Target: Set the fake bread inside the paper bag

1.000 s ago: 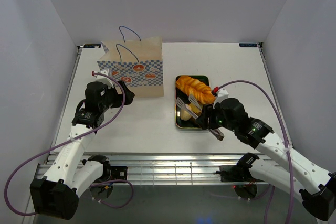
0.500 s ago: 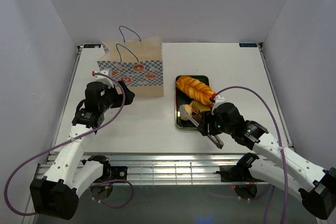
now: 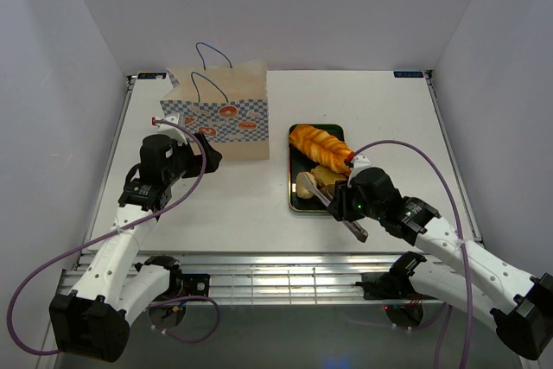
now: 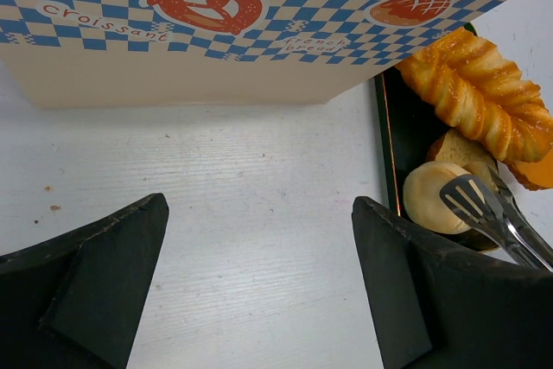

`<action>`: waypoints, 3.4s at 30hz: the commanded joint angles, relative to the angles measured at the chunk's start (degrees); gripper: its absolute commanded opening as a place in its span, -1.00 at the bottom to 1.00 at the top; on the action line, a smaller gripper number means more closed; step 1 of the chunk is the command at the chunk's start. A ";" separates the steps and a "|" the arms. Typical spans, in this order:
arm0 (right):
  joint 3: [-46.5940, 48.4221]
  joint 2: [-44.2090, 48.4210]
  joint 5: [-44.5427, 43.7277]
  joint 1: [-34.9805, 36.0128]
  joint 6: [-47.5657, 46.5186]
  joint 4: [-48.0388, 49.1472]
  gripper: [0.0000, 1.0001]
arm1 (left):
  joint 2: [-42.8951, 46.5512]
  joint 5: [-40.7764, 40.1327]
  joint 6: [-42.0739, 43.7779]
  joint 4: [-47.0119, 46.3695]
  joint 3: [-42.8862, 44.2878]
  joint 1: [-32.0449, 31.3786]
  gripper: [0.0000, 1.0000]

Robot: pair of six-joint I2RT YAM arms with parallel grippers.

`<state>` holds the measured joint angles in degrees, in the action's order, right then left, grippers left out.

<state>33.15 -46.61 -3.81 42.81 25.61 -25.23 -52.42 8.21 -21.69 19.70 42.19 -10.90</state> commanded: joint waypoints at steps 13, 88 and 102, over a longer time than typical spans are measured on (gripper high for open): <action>16.59 -0.14 -2.77 0.08 -2.75 3.52 -0.17 | 0.48 0.85 -0.10 -0.28 2.36 -0.18 0.96; 28.56 -7.37 -11.56 -0.27 -9.96 8.81 0.22 | 0.39 0.14 0.07 -0.10 2.45 -0.18 0.96; 14.23 3.72 -18.68 -0.53 -7.68 1.68 0.26 | -0.48 -0.82 0.07 0.25 2.54 -0.18 0.96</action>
<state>48.34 -43.48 -19.40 42.65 16.80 -23.51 -53.19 7.90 -21.69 19.79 42.76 -10.90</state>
